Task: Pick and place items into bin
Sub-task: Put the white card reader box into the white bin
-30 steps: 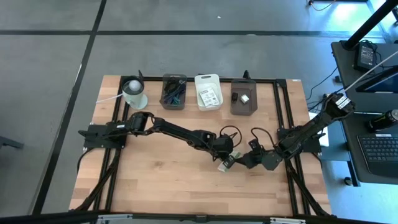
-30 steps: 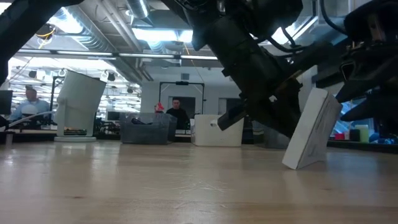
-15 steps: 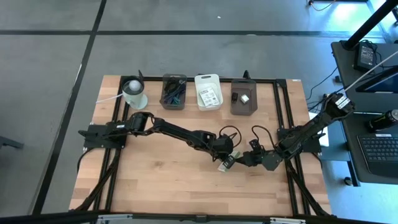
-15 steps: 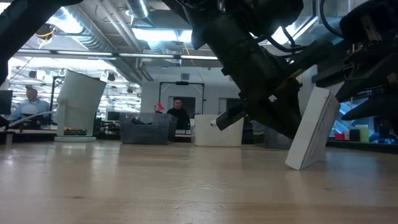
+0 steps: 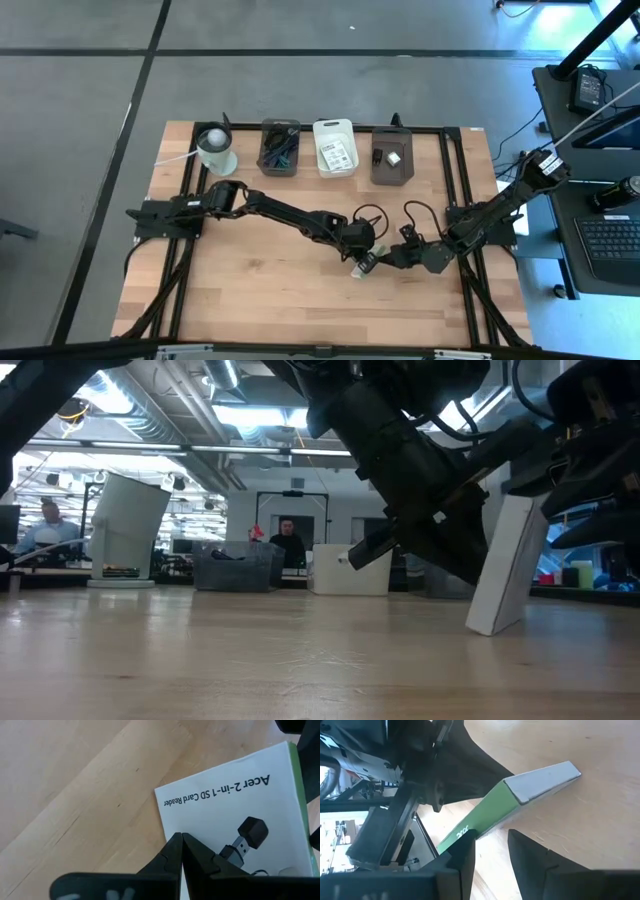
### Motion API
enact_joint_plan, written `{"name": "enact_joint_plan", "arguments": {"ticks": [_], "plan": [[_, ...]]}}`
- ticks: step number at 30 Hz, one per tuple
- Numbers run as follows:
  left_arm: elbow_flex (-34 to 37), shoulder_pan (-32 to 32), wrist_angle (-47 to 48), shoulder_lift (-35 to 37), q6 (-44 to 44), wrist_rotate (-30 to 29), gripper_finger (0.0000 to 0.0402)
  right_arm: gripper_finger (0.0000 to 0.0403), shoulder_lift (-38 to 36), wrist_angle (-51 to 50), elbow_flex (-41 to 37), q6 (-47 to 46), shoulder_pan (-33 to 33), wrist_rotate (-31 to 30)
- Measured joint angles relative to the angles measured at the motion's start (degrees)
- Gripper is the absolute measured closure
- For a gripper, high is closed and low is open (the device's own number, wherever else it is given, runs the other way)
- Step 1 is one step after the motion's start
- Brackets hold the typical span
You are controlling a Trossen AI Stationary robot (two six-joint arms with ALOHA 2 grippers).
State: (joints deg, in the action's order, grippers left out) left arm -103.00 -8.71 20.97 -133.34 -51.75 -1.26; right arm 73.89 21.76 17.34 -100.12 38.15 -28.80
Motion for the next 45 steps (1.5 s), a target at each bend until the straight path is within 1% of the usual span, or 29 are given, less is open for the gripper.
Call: {"name": "enact_joint_plan", "arguments": {"ticks": [4,7,10,15,18,20,23,26,29,32,36,39,42,45], "plan": [[0.0,0.0,0.0,0.0,0.3,0.0,0.0396,0.0282,0.0,0.0,0.0,1.7,0.0,0.4],[0.0,0.0,0.1,0.0,1.4,0.0,0.0396,0.0267,0.0,-0.6,0.0,2.7,-0.5,2.3],[0.0,0.0,0.2,0.0,1.5,0.0,0.0396,0.0234,0.0,-1.6,0.0,2.9,-0.8,4.1],[0.0,0.2,0.2,0.0,1.5,0.0,0.0396,0.0165,0.0,-1.7,0.0,2.9,-1.7,4.0],[0.0,0.2,0.2,0.0,2.1,-0.1,0.0396,0.0131,0.0,-1.6,0.0,2.7,-2.6,4.0],[0.0,0.2,0.2,0.0,2.9,-0.1,0.0396,0.0118,0.0,-1.2,0.0,2.7,-2.8,3.9],[0.0,0.2,0.2,0.0,3.0,0.1,0.0396,0.0116,0.0,-1.1,0.1,1.9,-2.8,3.9],[0.0,0.2,-0.1,0.0,3.0,0.8,0.0396,0.0131,0.0,-1.5,0.1,-0.2,-2.8,3.2],[0.0,0.3,-0.3,0.0,1.5,0.9,0.0396,0.0166,0.0,-1.5,0.1,-0.4,-2.8,3.1],[0.0,0.4,-0.6,0.0,1.5,0.9,0.0396,0.0216,0.0,-1.5,0.1,-0.3,-2.8,3.2],[0.0,0.6,-0.2,0.1,1.3,1.3,0.0396,0.0294,-0.1,-2.3,0.1,-0.5,-2.7,4.0],[0.0,0.8,0.5,0.6,1.4,1.8,0.0396,0.0339,-0.3,-2.4,0.2,-0.8,-2.7,4.3],[0.0,1.2,1.4,1.4,2.0,1.9,0.0396,0.0355,-0.2,-2.5,0.2,-0.5,-2.8,4.4],[0.0,2.0,1.2,2.9,4.0,1.0,0.0396,0.0349,-0.2,-2.6,0.3,0.1,-2.8,4.5]]}}
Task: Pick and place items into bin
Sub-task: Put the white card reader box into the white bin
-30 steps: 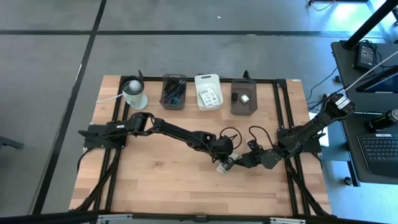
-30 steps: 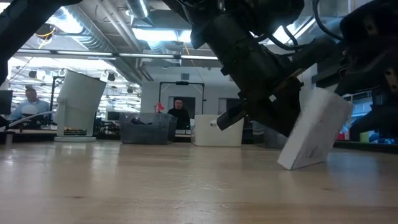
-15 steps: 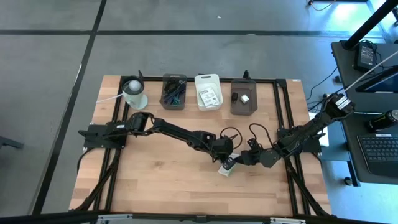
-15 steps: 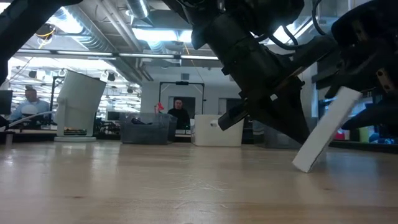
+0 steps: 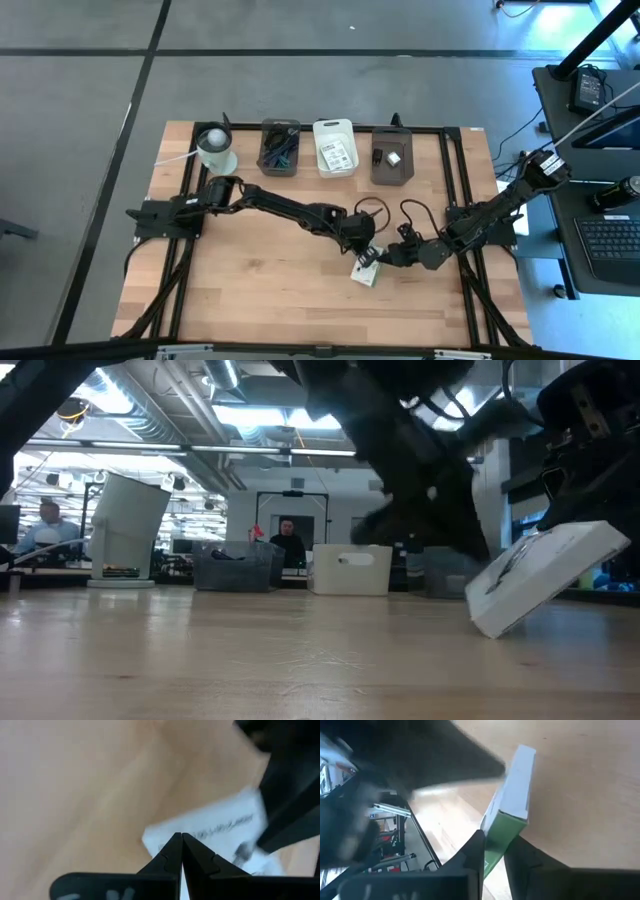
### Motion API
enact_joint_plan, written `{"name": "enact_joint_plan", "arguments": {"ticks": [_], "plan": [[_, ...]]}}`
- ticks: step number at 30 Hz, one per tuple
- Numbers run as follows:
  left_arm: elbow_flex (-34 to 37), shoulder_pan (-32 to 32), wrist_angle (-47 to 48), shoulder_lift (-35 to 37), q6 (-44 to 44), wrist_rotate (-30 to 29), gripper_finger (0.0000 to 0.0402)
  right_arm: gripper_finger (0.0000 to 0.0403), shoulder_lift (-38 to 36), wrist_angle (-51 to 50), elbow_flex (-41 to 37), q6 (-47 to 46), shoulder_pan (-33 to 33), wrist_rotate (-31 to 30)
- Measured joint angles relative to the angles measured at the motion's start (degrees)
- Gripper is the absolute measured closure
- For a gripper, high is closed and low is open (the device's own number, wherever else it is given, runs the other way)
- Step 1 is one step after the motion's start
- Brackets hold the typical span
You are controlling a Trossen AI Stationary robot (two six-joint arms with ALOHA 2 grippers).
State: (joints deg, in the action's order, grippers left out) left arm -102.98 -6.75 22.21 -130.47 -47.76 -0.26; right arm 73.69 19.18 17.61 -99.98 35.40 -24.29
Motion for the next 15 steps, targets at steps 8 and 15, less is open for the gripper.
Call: {"name": "enact_joint_plan", "arguments": {"ticks": [8,15], "plan": [[-0.1,1.6,2.6,6.0,3.8,-2.7,0.0396,0.0347,0.0,0.0,0.0,0.3,0.0,0.2],[-0.1,1.6,10.6,12.0,13.2,-5.3,0.0396,0.0347,-0.4,0.9,-0.1,3.3,0.0,0.0]]}}
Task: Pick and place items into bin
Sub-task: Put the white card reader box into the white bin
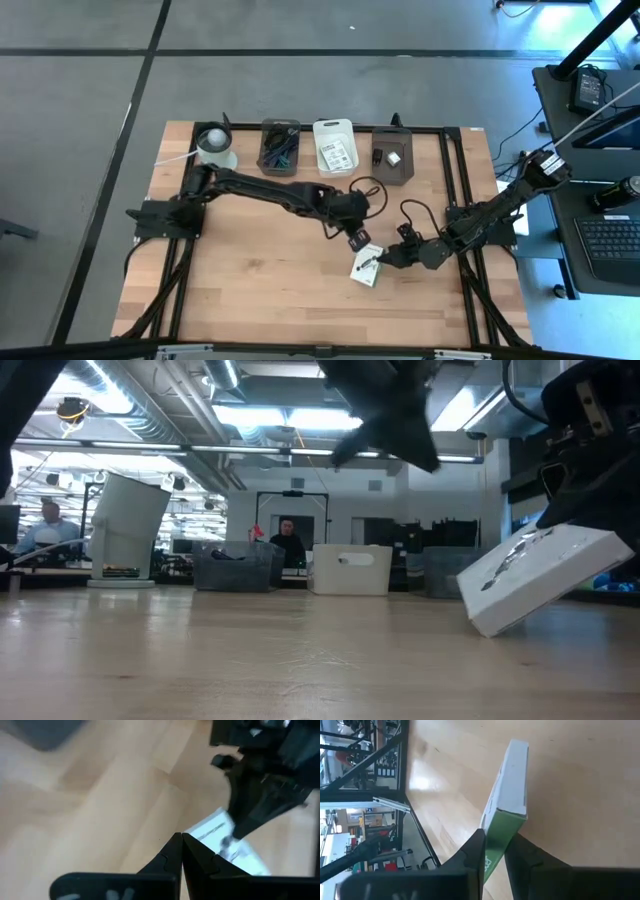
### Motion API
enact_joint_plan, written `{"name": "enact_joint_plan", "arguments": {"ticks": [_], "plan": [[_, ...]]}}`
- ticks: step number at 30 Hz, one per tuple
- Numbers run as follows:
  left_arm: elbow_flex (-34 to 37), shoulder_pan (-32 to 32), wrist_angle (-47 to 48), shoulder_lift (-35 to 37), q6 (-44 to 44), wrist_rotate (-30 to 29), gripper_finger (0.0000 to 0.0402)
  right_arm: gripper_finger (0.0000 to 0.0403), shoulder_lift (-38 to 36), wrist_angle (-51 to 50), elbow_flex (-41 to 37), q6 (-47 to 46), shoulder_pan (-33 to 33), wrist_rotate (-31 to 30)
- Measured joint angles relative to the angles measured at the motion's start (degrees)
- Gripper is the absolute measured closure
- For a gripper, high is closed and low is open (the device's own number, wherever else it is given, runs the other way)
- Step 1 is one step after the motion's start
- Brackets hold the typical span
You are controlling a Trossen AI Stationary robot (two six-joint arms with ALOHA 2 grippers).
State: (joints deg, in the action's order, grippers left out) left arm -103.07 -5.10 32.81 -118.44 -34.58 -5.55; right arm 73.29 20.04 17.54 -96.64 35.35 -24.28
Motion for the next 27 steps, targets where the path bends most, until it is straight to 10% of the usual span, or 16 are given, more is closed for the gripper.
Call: {"name": "enact_joint_plan", "arguments": {"ticks": [8,17,27], "plan": [[2.5,-1.9,9.4,6.1,9.7,-9.2,0.04,0.0348,-0.3,0.2,0.0,6.6,0.0,-3.0],[27.0,-0.2,-12.7,19.0,11.8,-2.1,0.04,0.0348,-3.5,0.6,1.6,20.6,-4.0,-9.1],[50.1,4.8,-25.4,37.9,12.3,1.0,0.04,0.0348,-3.9,-4.9,14.1,47.5,-23.0,-3.3]]}}
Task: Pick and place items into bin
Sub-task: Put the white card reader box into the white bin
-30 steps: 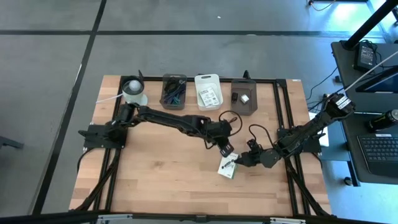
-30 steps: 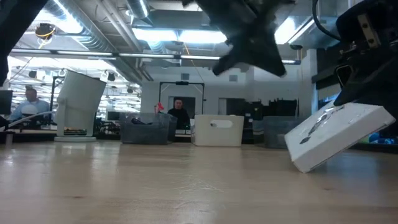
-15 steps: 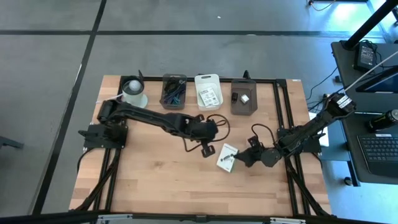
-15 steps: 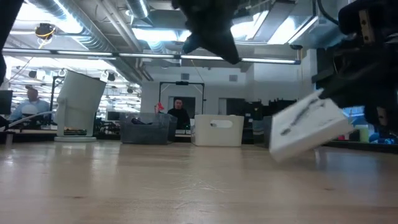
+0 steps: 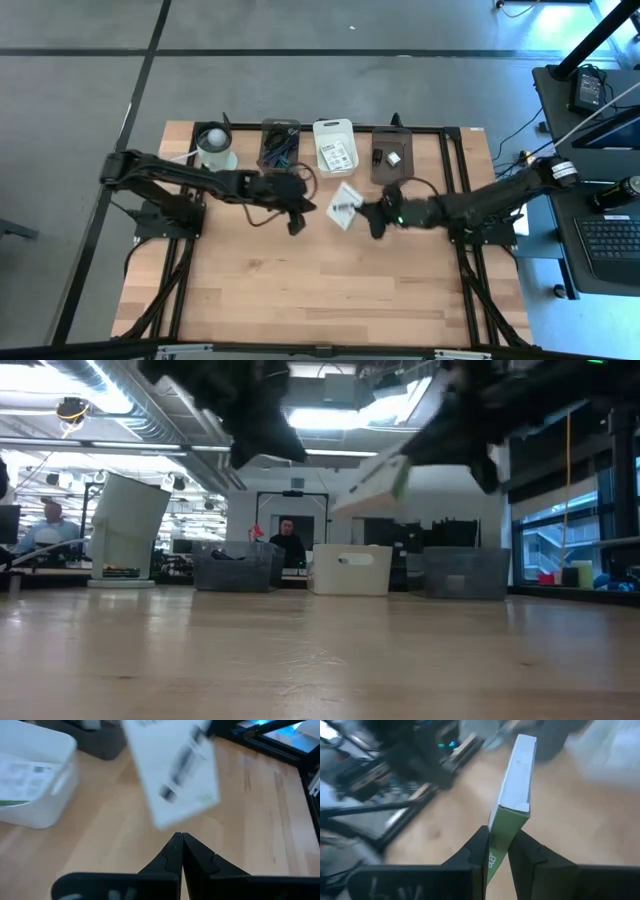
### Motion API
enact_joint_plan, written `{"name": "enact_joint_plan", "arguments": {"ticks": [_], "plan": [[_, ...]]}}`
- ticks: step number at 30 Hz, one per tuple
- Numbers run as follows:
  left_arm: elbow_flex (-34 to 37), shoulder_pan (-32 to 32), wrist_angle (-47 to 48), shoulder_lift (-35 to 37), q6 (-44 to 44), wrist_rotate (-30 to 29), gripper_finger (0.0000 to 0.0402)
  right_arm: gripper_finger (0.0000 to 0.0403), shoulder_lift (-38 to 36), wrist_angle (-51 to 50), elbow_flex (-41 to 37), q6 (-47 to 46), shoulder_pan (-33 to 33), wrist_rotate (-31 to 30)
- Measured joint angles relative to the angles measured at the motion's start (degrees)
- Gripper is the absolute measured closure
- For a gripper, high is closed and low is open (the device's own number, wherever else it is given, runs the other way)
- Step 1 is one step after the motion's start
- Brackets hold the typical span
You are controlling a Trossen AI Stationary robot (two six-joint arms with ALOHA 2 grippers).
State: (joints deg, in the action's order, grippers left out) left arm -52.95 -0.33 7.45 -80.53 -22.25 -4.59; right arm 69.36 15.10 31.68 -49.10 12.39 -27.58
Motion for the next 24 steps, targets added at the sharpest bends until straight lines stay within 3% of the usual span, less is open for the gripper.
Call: {"name": "enact_joint_plan", "arguments": {"ticks": [6,11,17,24], "plan": [[6.6,3.6,0.0,9.0,4.0,0.6,0.04,0.0348,0.0,-12.6,12.1,14.0,-13.1,4.3],[10.3,6.9,-0.5,13.0,6.5,4.2,0.04,0.0348,1.5,-19.4,20.1,19.5,-24.6,11.3],[12.1,10.1,-0.1,15.1,9.0,8.8,0.04,0.0348,10.6,-26.9,30.0,22.6,-36.0,24.3],[12.3,12.0,0.4,15.3,13.1,12.6,0.04,0.0348,24.4,-38.0,44.4,27.4,-43.6,35.3]]}}
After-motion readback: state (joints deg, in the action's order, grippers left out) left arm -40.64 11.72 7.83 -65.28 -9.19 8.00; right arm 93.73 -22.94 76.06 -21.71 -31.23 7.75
